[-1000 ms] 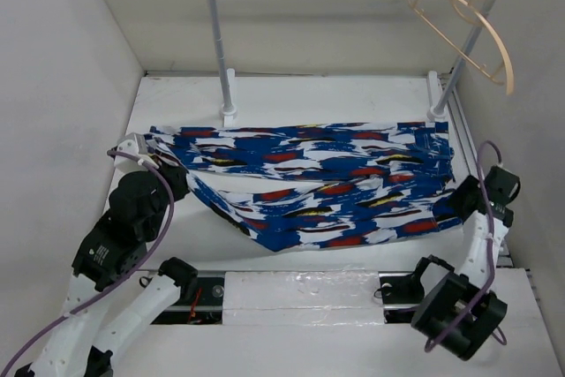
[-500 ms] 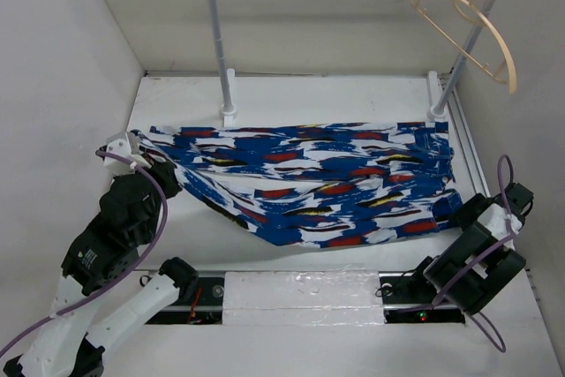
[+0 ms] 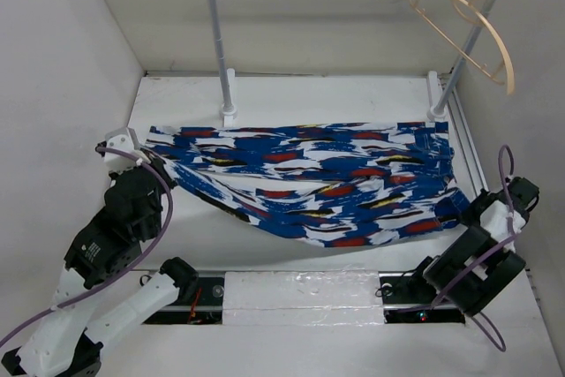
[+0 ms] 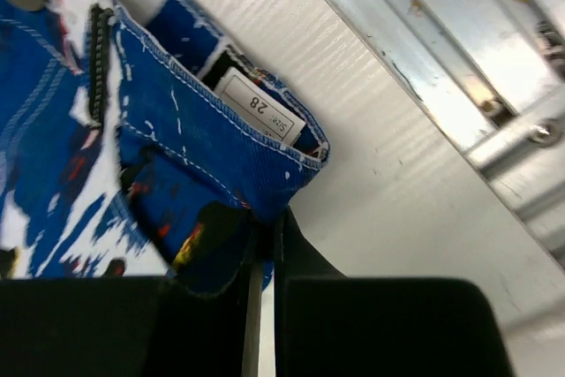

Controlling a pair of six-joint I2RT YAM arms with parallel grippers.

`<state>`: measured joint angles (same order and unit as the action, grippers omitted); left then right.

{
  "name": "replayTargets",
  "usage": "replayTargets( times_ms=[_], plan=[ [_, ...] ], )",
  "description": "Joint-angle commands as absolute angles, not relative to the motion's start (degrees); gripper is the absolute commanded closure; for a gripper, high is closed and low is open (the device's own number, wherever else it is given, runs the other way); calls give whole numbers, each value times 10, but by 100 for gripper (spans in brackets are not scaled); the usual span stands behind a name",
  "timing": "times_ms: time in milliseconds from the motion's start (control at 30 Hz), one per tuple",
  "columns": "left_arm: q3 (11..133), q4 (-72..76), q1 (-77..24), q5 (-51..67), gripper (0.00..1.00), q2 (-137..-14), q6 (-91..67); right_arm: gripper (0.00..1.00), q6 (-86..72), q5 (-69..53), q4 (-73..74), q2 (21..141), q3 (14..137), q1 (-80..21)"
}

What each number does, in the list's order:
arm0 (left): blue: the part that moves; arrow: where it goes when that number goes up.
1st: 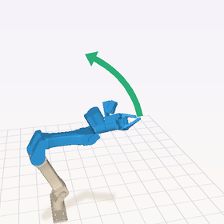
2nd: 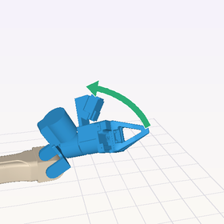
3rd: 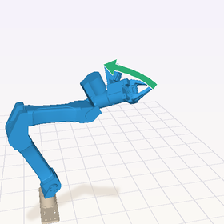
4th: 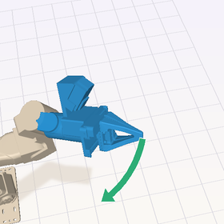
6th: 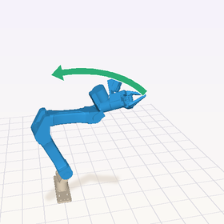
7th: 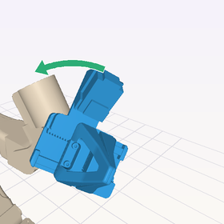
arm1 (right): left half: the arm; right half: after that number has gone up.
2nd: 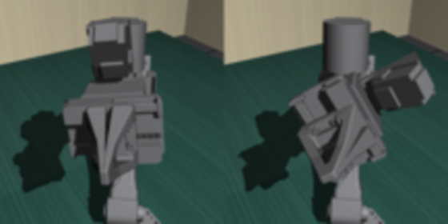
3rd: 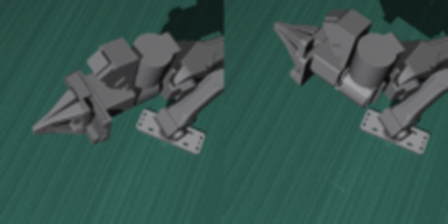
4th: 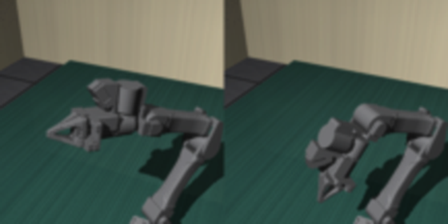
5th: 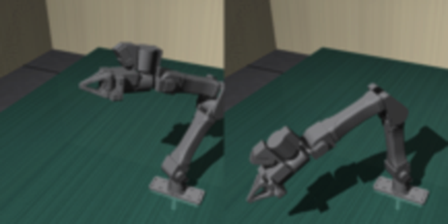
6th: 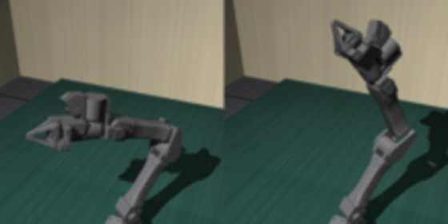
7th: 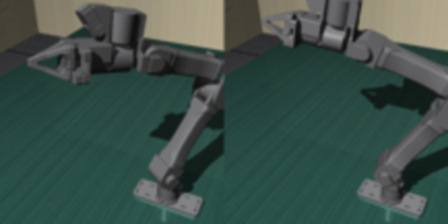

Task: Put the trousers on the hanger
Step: Fold the trousers at the center of the board.

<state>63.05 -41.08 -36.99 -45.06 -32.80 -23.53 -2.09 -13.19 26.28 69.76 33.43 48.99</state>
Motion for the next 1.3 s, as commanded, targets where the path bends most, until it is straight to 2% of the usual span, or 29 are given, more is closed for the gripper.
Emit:
replayTargets(
  times_ms=[0,33,133,333,467,533,567,600,700,767,1267],
  plan=[
    [654,-360,-376,-513,100,-330,-187,100,13,-98,321,611,391,487],
    [653,-356,-383,-541,100,-333,-184,100,15,-85,328,584,420,478],
    [650,-339,-383,-555,100,-344,-183,100,17,-65,376,625,468,434],
    [639,-359,-383,-576,100,-372,-223,100,-32,-22,345,652,549,352],
    [566,-309,-383,-600,100,-391,-246,100,-22,-4,334,723,617,299],
    [552,-294,-364,-579,100,-446,-261,100,-16,25,332,765,659,264],
    [561,-278,-279,-499,100,-527,-269,100,-17,37,319,786,674,240],
    [561,-278,-278,-498,100,-528,-269,100,-19,40,319,787,678,240],
    [587,-237,-152,-395,100,-595,-252,100,-27,42,272,803,680,215],
    [605,-203,-112,-362,100,-622,-243,100,-26,41,243,820,688,209],
    [838,-237,-7,-381,100,-941,-238,100,-18,84,211,982,832,155]
  ],
)
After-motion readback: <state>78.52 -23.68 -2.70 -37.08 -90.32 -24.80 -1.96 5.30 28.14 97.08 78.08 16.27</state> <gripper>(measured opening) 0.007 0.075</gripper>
